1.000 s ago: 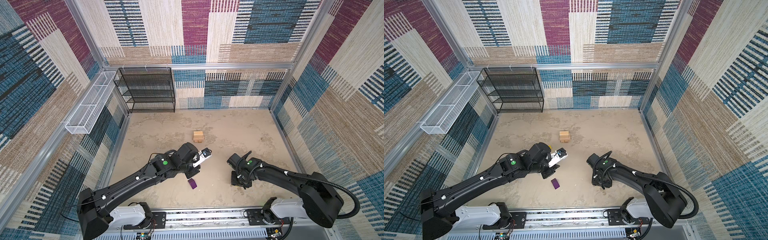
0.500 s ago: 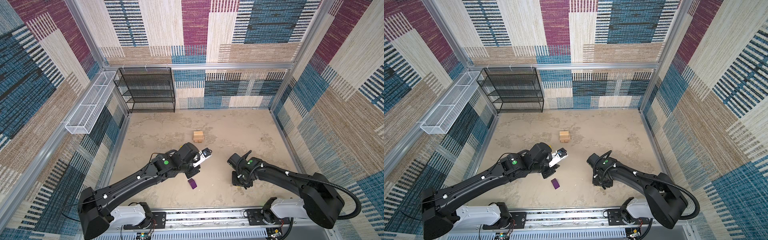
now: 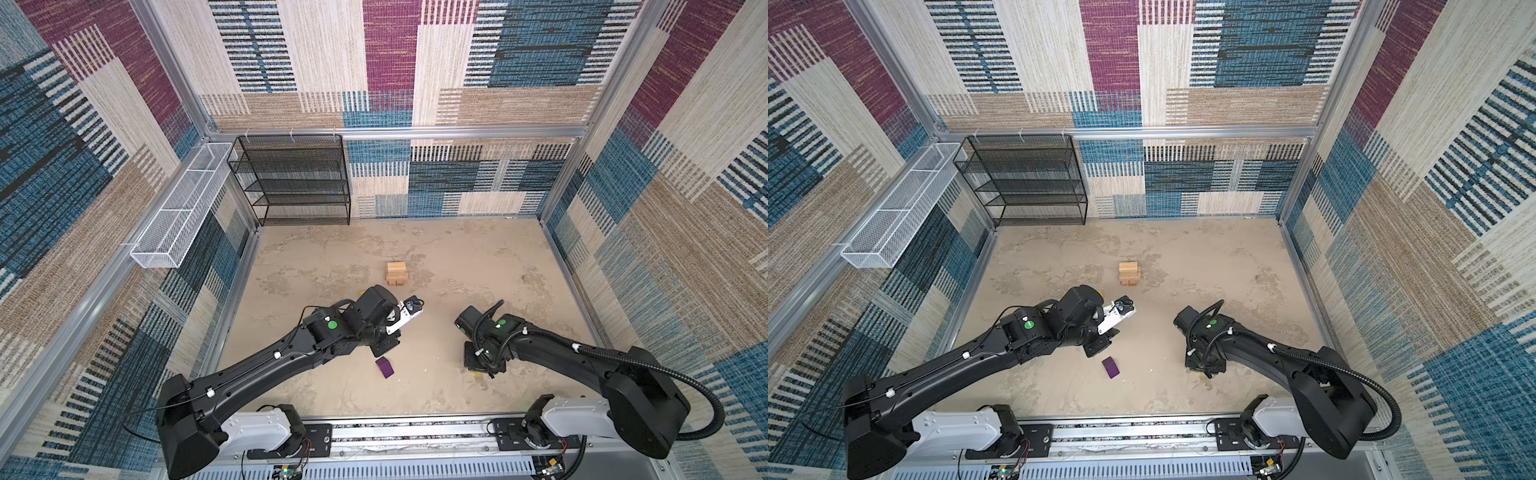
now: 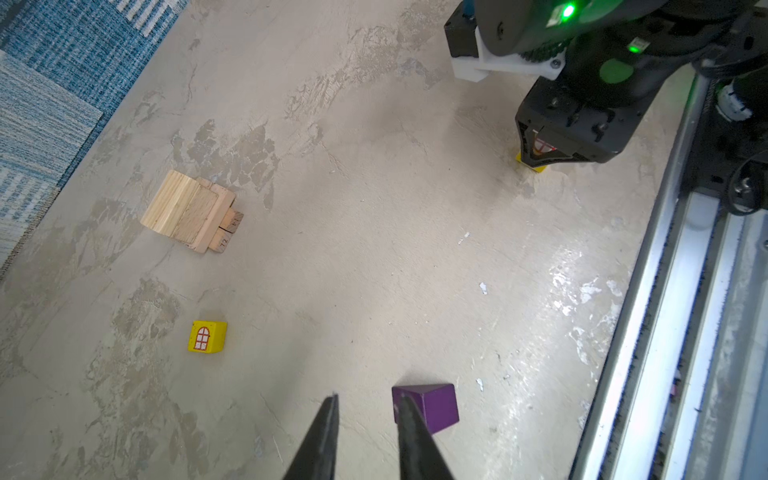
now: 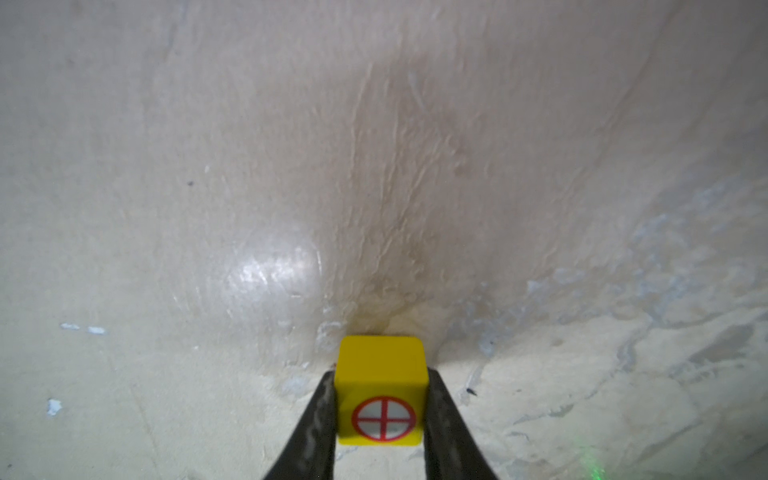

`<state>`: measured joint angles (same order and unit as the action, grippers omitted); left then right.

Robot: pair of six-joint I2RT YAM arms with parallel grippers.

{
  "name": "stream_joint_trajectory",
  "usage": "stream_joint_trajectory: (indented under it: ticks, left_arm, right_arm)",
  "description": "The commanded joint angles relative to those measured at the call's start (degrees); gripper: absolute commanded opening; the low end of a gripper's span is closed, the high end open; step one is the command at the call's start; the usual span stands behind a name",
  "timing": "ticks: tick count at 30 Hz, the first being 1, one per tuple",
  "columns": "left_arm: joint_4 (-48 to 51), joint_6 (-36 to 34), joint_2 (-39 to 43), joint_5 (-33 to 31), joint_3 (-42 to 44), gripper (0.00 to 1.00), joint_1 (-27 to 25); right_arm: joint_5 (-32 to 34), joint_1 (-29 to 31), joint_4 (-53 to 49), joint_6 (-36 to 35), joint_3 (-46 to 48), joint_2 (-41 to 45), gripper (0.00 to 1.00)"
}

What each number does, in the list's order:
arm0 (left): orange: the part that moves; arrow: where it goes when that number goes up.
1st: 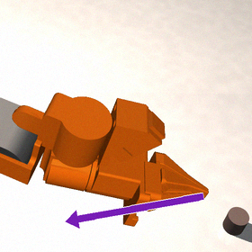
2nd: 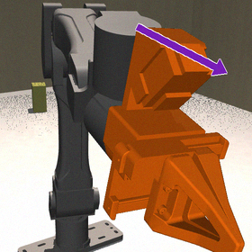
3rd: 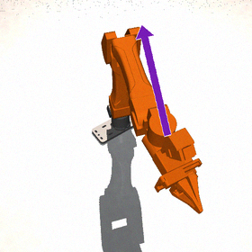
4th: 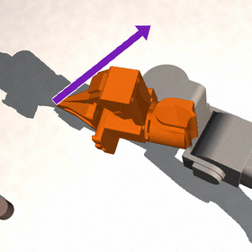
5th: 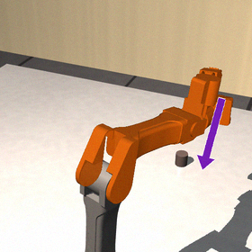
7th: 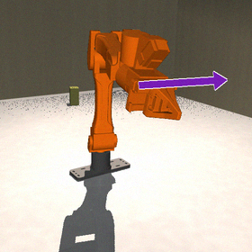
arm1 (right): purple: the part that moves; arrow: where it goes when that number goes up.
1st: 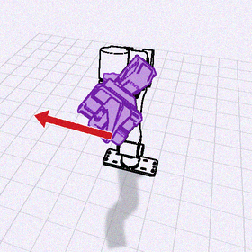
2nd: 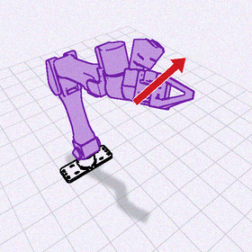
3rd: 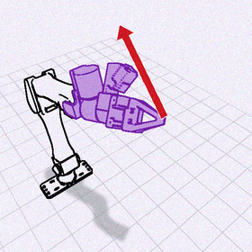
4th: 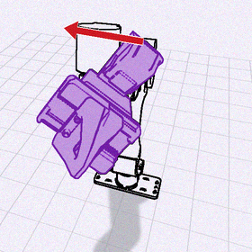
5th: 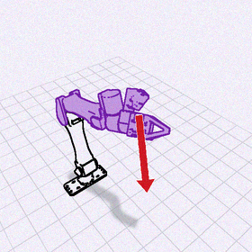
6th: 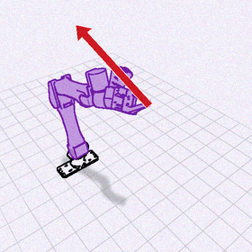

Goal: Build the wood block tower
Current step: 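Lift the yellow cube and carry it with the right gripper over the stack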

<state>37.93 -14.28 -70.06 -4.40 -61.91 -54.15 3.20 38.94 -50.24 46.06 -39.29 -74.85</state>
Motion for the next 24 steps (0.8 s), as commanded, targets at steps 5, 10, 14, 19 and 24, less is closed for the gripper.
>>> stream_joint_trajectory:
  ticks: [5,10,14,19,24]
  left_arm:
    - [-0.74,0.27,-0.12,-5.79,-0.29,0.21,0.69]
    - [0.87,5.27,-0.80,-5.30,-2.23,0.20,5.67]
    - [3.46,11.35,-2.94,1.01,-4.60,0.20,13.90]
    - [4.07,14.52,-4.45,7.34,-5.59,0.18,20.32]
    - [3.95,14.78,-3.44,7.07,-4.83,0.18,21.61]
  right_arm:
    - [2.33,0.00,-1.92,-1.07,-5.06,-0.61,0.02]
    - [4.80,0.00,-4.09,-4.09,-16.18,-5.92,0.00]
    - [7.30,0.04,-5.31,-6.84,-29.13,-13.24,0.00]
    - [8.63,0.00,-4.74,-9.94,-44.65,-23.10,0.00]
    - [7.54,0.00,-5.05,-13.28,-59.27,-33.30,0.00]
